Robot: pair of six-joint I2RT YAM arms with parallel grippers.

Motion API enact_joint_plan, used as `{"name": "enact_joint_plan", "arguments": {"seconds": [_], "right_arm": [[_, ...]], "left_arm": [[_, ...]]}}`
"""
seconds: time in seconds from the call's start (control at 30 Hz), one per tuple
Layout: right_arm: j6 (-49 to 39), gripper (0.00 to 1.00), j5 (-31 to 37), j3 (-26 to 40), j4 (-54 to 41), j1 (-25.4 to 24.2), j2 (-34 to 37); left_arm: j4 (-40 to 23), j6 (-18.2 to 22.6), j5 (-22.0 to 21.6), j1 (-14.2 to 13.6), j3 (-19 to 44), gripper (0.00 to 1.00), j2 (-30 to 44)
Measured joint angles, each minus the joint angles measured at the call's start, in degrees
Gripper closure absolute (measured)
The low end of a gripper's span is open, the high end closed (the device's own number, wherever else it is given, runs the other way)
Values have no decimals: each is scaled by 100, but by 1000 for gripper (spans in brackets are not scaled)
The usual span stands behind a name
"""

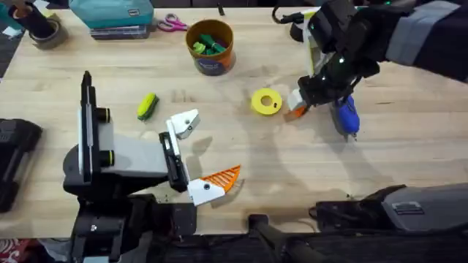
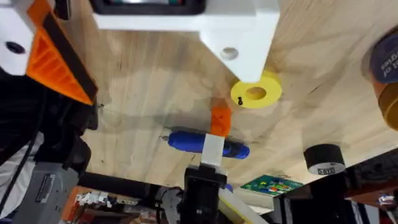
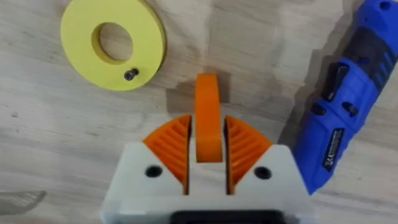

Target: Pick up the gripper from the table and insert it into the empty holder that is missing its gripper. Then pick up a screw, insert it into the mounting hole, and use the screwdriver to tighten it. Finally, clean up the table by picking up the vegetable and placing it into the bucket.

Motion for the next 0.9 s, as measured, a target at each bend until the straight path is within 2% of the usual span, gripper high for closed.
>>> {"name": "enact_joint_plan", "arguments": {"seconds": [0.23,0.27,0.7,0.73,0.9], "right_arm": [[20,949,0,0,53,0,0],[24,982,-1,0,69,0,-11],[19,990,-1,-13,130,0,-143],[104,990,-1,-31,128,0,-533],[304,991,-1,-31,129,0,-1515]], "left_arm": [[0,0,-2,0,0,16,2],[0,0,0,0,0,15,0],[0,0,0,0,0,15,2],[0,0,0,0,0,15,2],[0,0,-1,0,0,15,0]]}}
